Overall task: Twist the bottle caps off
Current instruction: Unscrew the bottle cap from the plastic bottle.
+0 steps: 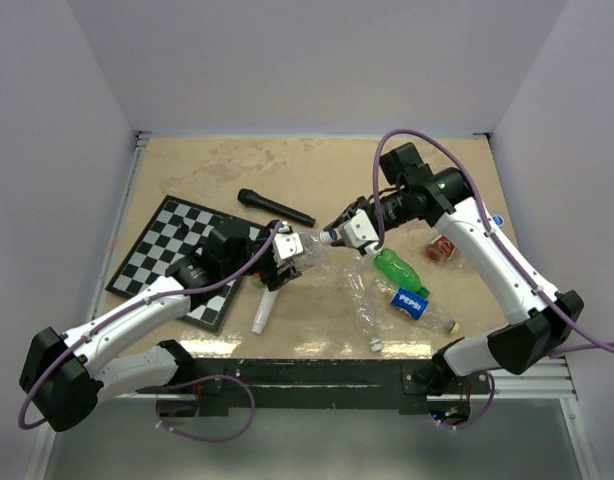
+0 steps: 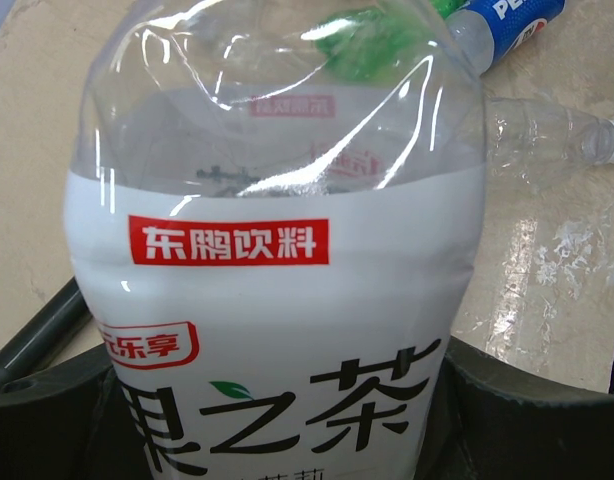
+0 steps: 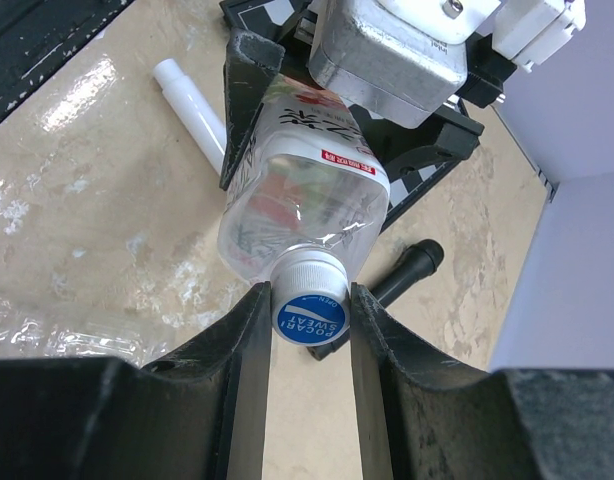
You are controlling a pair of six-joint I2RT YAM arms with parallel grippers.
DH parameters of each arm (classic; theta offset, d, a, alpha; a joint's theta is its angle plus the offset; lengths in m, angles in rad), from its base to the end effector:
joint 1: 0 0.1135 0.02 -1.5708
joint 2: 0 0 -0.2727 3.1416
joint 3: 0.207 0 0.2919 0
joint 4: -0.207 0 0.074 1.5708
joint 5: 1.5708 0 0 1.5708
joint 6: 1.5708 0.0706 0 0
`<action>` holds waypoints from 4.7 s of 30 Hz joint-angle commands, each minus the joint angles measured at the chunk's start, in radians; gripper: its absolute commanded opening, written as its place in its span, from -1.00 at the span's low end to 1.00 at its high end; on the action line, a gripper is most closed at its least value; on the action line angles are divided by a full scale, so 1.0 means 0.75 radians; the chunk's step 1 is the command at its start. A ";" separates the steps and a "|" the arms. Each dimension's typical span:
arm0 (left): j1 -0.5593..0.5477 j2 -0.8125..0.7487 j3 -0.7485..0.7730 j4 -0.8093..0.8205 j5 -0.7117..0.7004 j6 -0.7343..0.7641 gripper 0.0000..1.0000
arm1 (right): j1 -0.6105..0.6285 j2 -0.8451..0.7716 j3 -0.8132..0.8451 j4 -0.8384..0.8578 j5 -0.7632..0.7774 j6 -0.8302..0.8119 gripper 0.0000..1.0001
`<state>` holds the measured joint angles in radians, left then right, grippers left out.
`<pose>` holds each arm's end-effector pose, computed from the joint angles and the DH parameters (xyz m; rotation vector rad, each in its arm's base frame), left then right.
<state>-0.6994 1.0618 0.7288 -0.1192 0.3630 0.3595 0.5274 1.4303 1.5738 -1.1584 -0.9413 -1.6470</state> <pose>0.2154 -0.2140 0.2538 1.2244 1.6314 -0.5811 0.2452 0.2088 0.3856 -2.0294 0.7166 0.5955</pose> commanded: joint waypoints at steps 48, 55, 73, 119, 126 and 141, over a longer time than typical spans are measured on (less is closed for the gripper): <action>0.022 -0.023 0.020 0.026 -0.087 -0.040 -1.00 | -0.184 -0.345 -0.235 0.436 -0.064 1.457 0.69; 0.024 -0.023 0.024 0.026 -0.091 -0.048 -1.00 | -0.182 -0.369 -0.262 0.540 -0.038 1.725 0.70; 0.022 -0.021 0.022 0.028 -0.097 -0.052 -1.00 | -0.180 -0.246 -0.207 0.567 0.046 1.948 0.65; 0.022 -0.009 0.020 0.024 -0.108 -0.046 -1.00 | -0.028 0.011 -0.018 0.491 0.032 1.816 -1.00; 0.022 -0.015 0.020 0.022 -0.093 -0.044 -1.00 | -0.026 -0.029 0.031 0.161 -0.115 0.936 -1.00; 0.022 -0.019 0.020 0.022 -0.081 -0.040 -1.00 | -0.026 -0.036 0.008 -0.151 -0.076 -0.250 -1.00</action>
<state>-0.7036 1.0599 0.7288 -0.1158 0.3702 0.3668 0.5079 1.4204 1.5661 -1.1877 -0.9592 -1.7237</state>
